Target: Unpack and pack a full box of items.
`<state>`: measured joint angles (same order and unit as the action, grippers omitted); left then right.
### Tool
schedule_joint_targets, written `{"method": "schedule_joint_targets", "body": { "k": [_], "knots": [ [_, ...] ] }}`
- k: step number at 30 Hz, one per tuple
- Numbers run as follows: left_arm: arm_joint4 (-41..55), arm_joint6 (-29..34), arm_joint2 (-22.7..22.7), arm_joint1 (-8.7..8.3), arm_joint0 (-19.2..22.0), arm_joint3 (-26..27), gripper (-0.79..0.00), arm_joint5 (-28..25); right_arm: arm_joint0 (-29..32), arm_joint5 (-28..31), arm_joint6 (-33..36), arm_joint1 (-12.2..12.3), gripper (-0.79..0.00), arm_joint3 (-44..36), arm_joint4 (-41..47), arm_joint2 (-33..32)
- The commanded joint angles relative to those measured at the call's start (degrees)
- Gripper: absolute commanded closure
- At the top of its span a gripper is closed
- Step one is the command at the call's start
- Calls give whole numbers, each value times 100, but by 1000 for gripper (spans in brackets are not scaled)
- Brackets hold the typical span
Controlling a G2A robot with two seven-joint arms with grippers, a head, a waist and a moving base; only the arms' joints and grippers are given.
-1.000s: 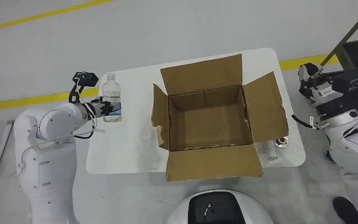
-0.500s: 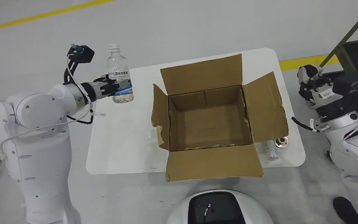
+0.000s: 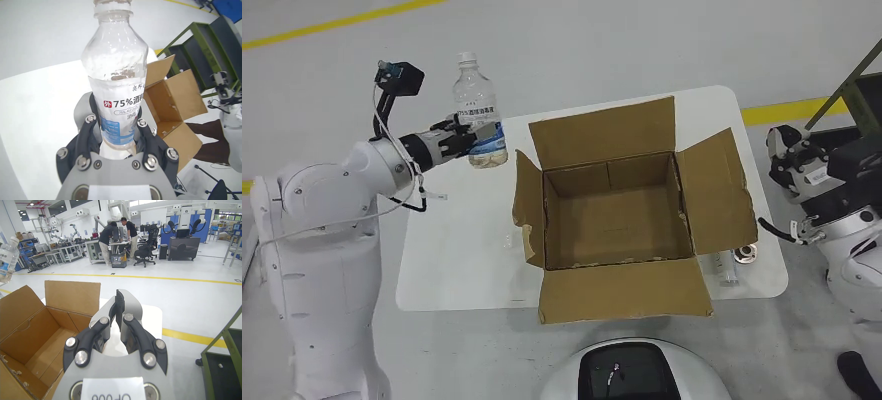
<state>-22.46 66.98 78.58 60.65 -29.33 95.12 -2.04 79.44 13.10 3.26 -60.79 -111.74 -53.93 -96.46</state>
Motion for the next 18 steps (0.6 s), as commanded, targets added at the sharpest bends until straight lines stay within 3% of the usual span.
{"method": "schedule_joint_targets", "body": {
  "k": [1, 7, 13, 18],
  "knots": [
    [358, -130, -300, 59, 252, -145, 0, -2, 4, -4, -7, -5, 0, -7, 9, -2],
    [1431, -147, -1017, 224, 650, -522, 0, 226, 52, 36, 10, -11, 0, -38, 14, -97],
    [2419, 45, -1343, 299, 476, -531, 0, 888, 112, 64, 21, -18, 0, -41, 41, -186],
    [2501, 94, -1368, 301, 443, -526, 0, 947, 89, 103, 27, -25, 0, -32, 55, -200]
  ]
}}
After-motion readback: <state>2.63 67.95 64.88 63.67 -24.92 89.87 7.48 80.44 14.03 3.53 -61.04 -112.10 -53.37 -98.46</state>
